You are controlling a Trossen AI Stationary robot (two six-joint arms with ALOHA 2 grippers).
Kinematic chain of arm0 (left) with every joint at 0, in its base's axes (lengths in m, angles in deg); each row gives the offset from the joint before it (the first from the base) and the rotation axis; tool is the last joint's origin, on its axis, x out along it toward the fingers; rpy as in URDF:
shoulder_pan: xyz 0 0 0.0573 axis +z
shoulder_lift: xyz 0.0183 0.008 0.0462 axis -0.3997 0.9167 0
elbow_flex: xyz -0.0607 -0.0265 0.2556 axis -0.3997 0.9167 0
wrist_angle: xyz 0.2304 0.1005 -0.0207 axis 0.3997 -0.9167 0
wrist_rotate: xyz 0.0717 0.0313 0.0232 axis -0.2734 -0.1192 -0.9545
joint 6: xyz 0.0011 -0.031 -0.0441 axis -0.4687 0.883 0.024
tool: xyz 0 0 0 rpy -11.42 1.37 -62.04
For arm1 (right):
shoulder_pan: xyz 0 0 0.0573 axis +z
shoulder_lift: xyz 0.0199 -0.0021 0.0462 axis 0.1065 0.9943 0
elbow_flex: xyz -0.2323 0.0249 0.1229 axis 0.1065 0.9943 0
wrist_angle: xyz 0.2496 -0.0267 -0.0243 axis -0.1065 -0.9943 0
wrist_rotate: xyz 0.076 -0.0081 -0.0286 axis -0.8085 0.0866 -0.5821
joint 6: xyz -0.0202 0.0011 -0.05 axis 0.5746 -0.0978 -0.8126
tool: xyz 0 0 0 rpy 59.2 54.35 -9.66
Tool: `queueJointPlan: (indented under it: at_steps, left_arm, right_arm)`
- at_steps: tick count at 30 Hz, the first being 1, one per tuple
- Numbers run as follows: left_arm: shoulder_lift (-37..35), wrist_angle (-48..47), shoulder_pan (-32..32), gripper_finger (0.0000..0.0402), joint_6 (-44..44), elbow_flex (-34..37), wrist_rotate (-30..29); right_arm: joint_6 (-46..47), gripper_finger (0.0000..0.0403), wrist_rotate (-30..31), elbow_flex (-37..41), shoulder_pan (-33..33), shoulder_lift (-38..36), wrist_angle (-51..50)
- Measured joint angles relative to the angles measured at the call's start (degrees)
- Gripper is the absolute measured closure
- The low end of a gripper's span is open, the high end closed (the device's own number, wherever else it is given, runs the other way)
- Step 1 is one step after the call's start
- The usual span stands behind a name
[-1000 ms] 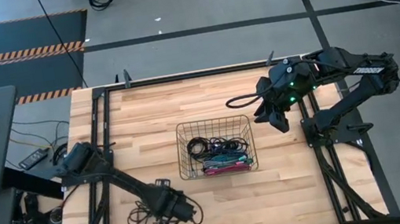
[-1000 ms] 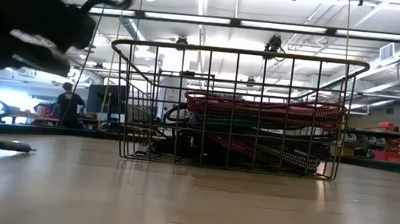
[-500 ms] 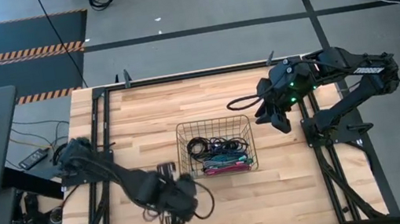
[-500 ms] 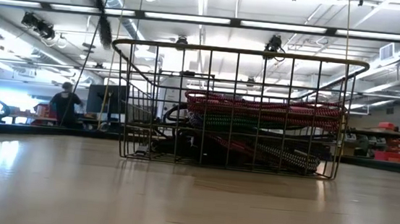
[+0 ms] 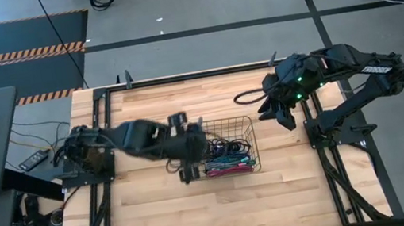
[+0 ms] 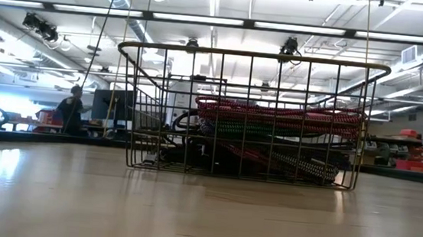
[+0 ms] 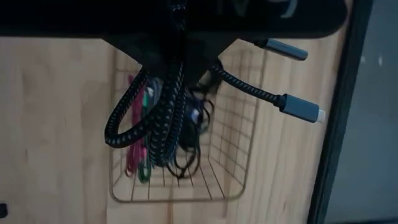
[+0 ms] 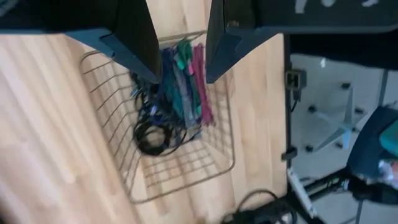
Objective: Pick and place USB-C Cables
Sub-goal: Put the black charger cable into the wire basket
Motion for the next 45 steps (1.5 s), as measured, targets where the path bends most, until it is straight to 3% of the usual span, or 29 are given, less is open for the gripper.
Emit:
queueJointPlan:
  at_steps: [8,27,37,45]
  left_arm:
    - [0.9,7.5,8.6,0.0388,-13.9,0.3,9.8]
    - [11.1,14.6,20.6,0.0388,-18.4,0.3,26.3]
    - [16.9,16.8,20.5,0.0388,-10.4,0.3,27.4]
    - [21.2,13.4,19.9,0.0388,-10.3,0.3,27.2]
  right_arm:
    - [0.0,0.0273,3.4,0.0,-4.3,-4.3,3.5]
    - [-7.3,0.0273,3.9,0.0,-13.3,-13.6,9.7]
    - [-13.5,0.0273,11.0,0.0,-15.3,-16.6,9.7]
    - [-13.5,0.0273,10.3,0.0,-15.4,-16.8,9.0]
